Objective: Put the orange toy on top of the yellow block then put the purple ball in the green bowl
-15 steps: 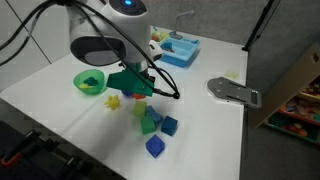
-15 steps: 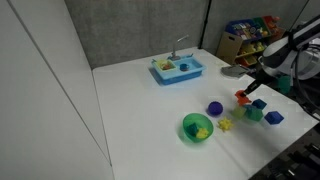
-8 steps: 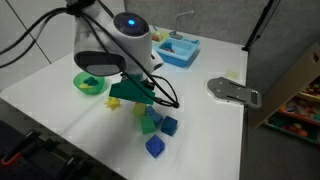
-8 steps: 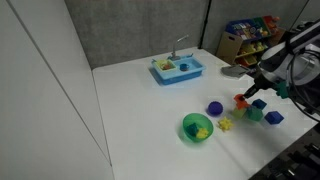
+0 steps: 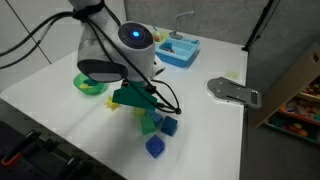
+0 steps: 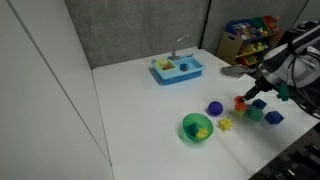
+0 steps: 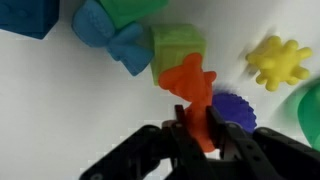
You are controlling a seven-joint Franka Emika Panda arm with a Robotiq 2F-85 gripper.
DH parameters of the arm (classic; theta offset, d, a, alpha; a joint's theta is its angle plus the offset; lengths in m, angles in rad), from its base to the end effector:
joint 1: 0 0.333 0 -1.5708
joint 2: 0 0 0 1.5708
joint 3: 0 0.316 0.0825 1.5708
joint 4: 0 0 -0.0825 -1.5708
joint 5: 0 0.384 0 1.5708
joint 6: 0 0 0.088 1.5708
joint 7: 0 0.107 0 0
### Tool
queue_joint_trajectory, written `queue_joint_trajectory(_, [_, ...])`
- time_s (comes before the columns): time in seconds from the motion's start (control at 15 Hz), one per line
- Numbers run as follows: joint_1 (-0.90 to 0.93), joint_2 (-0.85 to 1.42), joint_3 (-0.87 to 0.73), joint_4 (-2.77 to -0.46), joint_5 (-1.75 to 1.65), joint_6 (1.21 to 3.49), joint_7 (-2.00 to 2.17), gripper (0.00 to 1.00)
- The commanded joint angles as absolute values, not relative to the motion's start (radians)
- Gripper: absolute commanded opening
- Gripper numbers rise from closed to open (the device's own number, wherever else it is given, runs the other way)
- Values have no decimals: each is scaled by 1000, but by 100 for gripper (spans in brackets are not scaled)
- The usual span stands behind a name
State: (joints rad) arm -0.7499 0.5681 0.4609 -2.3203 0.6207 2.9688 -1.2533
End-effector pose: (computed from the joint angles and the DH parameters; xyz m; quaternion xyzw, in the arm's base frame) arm 0.4826 -0.1663 0.1223 -0.9730 -0.1345 -0.1513 0.1109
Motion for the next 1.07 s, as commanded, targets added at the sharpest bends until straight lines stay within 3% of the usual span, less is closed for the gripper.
queue_joint_trajectory(0.0, [-806, 562, 511, -2333, 641, 2991, -1305, 60])
queue_joint_trajectory(0.33, [-820, 521, 539, -2367, 642, 3007, -1278, 99])
queue_joint_trajectory(0.6, [-726, 475, 483, -2390, 620, 3042, -1192, 100])
queue_joint_trajectory(1.0, [-431, 451, 288, -2398, 564, 3081, -1018, 100])
